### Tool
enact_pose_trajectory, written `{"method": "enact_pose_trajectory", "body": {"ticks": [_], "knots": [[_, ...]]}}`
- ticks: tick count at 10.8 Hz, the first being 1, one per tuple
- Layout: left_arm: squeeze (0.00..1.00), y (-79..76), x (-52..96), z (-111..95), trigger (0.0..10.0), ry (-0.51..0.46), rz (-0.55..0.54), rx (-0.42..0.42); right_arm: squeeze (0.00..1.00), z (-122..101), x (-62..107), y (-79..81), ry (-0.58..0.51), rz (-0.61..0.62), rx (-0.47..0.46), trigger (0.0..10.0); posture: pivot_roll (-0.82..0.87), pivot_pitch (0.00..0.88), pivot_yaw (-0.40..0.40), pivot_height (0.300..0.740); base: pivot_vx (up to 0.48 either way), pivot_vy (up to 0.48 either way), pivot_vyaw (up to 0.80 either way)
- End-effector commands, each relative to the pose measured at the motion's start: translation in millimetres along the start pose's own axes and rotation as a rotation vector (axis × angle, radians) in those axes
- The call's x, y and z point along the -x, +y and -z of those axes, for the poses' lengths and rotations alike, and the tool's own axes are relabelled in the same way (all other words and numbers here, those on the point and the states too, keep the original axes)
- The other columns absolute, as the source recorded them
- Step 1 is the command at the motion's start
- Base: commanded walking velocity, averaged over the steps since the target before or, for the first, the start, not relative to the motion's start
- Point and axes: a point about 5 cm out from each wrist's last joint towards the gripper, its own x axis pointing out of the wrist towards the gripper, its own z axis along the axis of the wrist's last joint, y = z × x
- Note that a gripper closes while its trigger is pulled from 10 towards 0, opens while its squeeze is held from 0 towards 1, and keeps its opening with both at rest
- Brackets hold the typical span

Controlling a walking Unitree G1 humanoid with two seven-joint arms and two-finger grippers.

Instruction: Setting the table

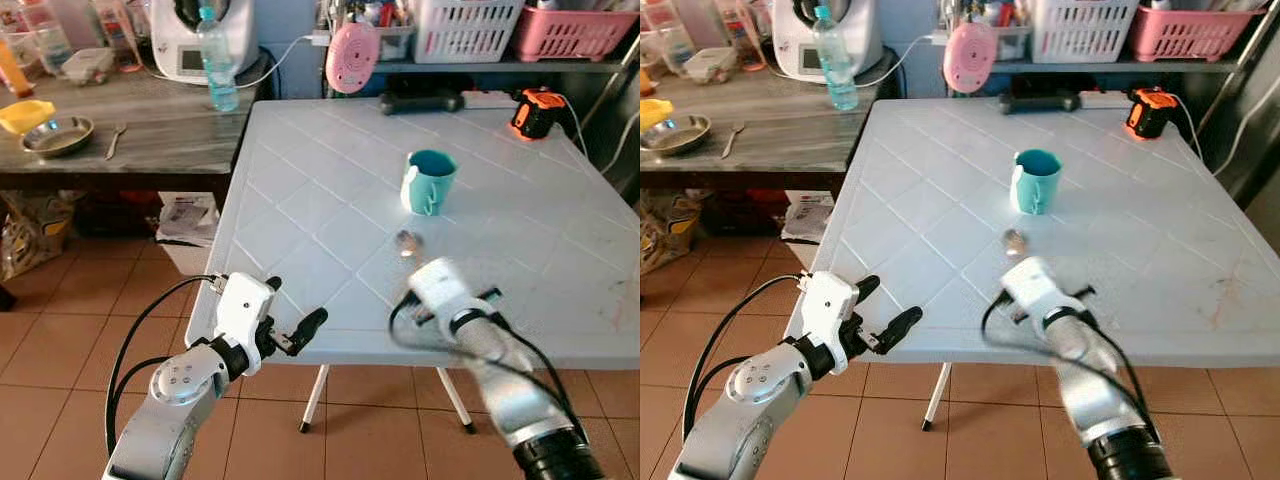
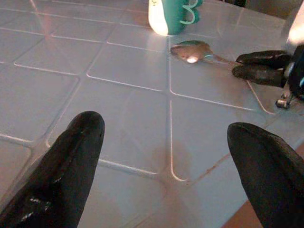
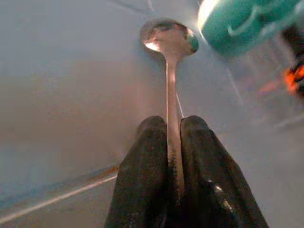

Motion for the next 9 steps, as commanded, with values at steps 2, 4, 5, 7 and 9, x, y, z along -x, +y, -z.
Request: {"method": "enact_pose_trajectory", "body": {"ticks": [2,4,5,7,9], "knots": [[0.0,-0.7,-1.9,-1,10.0,0.001,0.009,-0.013,0.0,-3,2.8,14.3,-0.055,-0.031,0.212,0.0,0.01,0.054,0.036,0.74,0.0,0.0,0.0],[0.0,-1.5,-2.0,0,10.0,0.0,0.012,-0.011,0.0,-15,-2.2,1.4,-0.145,0.045,0.46,0.0,0.01,0.057,0.039,0.74,0.0,0.0,0.0],[0.0,-1.4,-1.7,0,10.0,0.002,0.013,-0.011,0.0,-30,-5.7,-7.5,-0.21,0.094,0.569,0.0,0.01,0.057,0.039,0.74,0.0,0.0,0.0],[0.0,-2.3,-0.8,0,10.0,0.003,0.015,-0.01,0.0,-39,-11.3,-13.7,-0.249,0.125,0.668,0.0,0.01,0.061,0.037,0.74,0.0,0.0,0.0],[0.0,-3.3,0.3,1,10.0,0.006,0.016,-0.004,0.0,-36,-16.2,-8.6,-0.247,0.08,0.753,0.0,0.01,0.066,0.04,0.74,0.0,0.0,0.0]]}}
